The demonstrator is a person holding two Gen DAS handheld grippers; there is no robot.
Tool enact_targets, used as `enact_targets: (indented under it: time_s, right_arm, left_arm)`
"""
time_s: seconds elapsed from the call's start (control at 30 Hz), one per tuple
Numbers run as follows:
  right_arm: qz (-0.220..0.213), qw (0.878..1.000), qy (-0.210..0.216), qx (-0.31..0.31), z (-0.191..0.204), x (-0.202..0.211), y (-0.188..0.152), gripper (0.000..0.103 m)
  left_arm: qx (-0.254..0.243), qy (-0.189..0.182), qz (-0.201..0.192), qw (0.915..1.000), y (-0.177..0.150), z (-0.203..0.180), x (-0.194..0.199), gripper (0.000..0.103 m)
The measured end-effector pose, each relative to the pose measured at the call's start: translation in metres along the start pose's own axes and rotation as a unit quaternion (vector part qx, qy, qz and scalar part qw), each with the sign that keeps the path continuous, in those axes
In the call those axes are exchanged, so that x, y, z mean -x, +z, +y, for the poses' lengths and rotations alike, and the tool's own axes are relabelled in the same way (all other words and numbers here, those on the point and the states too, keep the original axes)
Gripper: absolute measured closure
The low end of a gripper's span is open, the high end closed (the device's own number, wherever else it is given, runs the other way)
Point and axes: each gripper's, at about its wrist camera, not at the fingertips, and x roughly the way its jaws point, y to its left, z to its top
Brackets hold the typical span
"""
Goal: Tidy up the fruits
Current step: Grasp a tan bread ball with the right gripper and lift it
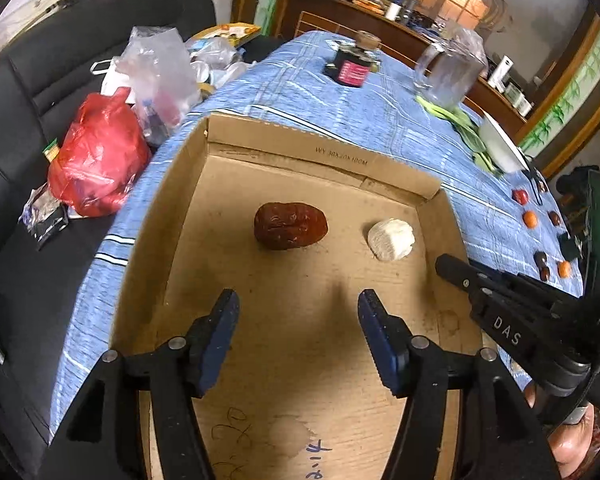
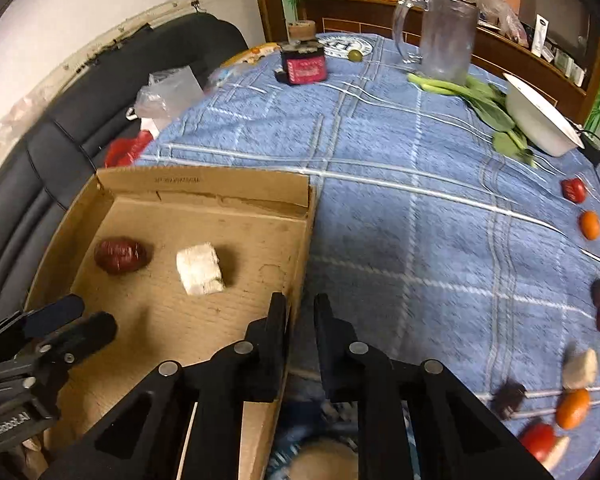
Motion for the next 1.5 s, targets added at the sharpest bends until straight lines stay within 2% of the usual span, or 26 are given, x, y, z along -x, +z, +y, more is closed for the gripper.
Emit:
enact_targets:
  time_s: [0.13, 0.23, 0.37, 0.43, 0.53, 0.63, 0.7, 0.9, 1.07, 1.13, 1.33, 1.47, 1.5]
  right_arm:
    - [0.0, 1.0, -0.014, -0.016, -0.015, 0.015, -0.018, 0.087]
    - [-0.001, 1.0, -0.006, -0.023, -0.022, 0.023, -0.031, 0.087]
    - [0.006, 0.998, 0.032, -0.046, -0.034, 0.02, -0.029, 0.086]
    - [0.005, 0.997, 0.05, -0.051, -0.037, 0.02, -0.03, 0.083]
    - [-0.027, 0.993, 0.093, -0.065, -0.046, 0.04, -0.038, 0.083]
    - [-0.053, 0.992, 0.103, -0.039, -0.048, 0.066, -0.05, 0.083]
    - [-0.061, 0.994, 0.09, 0.005, -0.046, 0.079, -0.064, 0.083]
    - [-0.048, 0.992, 0.082, 0.082, -0.034, 0.074, -0.089, 0.083]
    - [-0.066, 0.986, 0.058, 0.142, -0.017, 0.073, -0.089, 0.083]
    - [-0.06, 0.985, 0.059, 0.149, -0.015, 0.074, -0.088, 0.08]
    - [-0.046, 0.978, 0.083, 0.185, -0.021, 0.082, -0.106, 0.079]
    - [-0.039, 0.977, 0.066, 0.199, -0.015, 0.069, -0.104, 0.078]
    - [-0.042, 0.977, 0.066, 0.199, -0.013, 0.067, -0.103, 0.071]
  left_arm:
    - [-0.021, -0.004, 0.008, 0.9997, -0.005, -0.016, -0.001, 0.042]
    - [-0.021, -0.006, 0.006, 0.9997, -0.004, -0.017, -0.001, 0.042]
    - [-0.023, 0.04, -0.016, 0.9988, -0.001, -0.014, -0.002, 0.042]
    - [-0.006, 0.034, -0.016, 0.9993, 0.0, -0.006, -0.001, 0.042]
    - [0.009, 0.046, -0.018, 0.9987, 0.0, 0.003, 0.004, 0.041]
    - [0.014, 0.063, -0.014, 0.9978, -0.003, 0.006, 0.006, 0.041]
    - [0.019, 0.064, -0.018, 0.9976, -0.006, 0.008, 0.01, 0.041]
    - [0.035, 0.032, -0.058, 0.9972, -0.007, 0.011, 0.029, 0.041]
    - [0.03, 0.006, -0.088, 0.9956, -0.009, 0.002, 0.052, 0.041]
    - [0.029, -0.006, -0.097, 0.9948, -0.01, -0.002, 0.061, 0.041]
    - [0.019, -0.039, -0.112, 0.9928, -0.017, -0.015, 0.079, 0.041]
    - [0.009, -0.052, -0.112, 0.9923, -0.02, -0.026, 0.083, 0.041]
    - [0.005, -0.053, -0.112, 0.9923, -0.021, -0.028, 0.084, 0.041]
